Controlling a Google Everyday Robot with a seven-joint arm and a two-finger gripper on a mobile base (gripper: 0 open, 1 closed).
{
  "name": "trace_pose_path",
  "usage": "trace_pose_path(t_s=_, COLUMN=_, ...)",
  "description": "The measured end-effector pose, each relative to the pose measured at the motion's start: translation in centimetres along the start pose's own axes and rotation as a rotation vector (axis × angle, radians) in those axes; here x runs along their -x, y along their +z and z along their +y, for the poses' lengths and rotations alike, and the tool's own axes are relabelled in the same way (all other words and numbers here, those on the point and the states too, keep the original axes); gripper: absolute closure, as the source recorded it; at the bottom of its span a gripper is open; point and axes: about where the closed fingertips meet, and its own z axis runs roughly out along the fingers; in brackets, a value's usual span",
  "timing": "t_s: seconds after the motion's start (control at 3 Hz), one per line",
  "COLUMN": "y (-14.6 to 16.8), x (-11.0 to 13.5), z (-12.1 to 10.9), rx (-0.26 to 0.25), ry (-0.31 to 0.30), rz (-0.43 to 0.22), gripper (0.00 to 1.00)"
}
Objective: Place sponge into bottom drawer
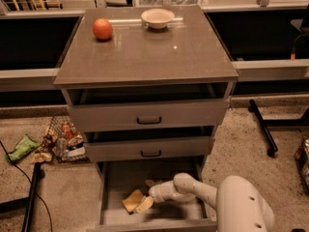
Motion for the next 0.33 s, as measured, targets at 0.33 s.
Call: trace_pose_path(t_s=0.33, y=-3.55, x=1.17, z=-0.66, rx=0.025, ry=-0.034, rz=-0.052, gripper=0.00)
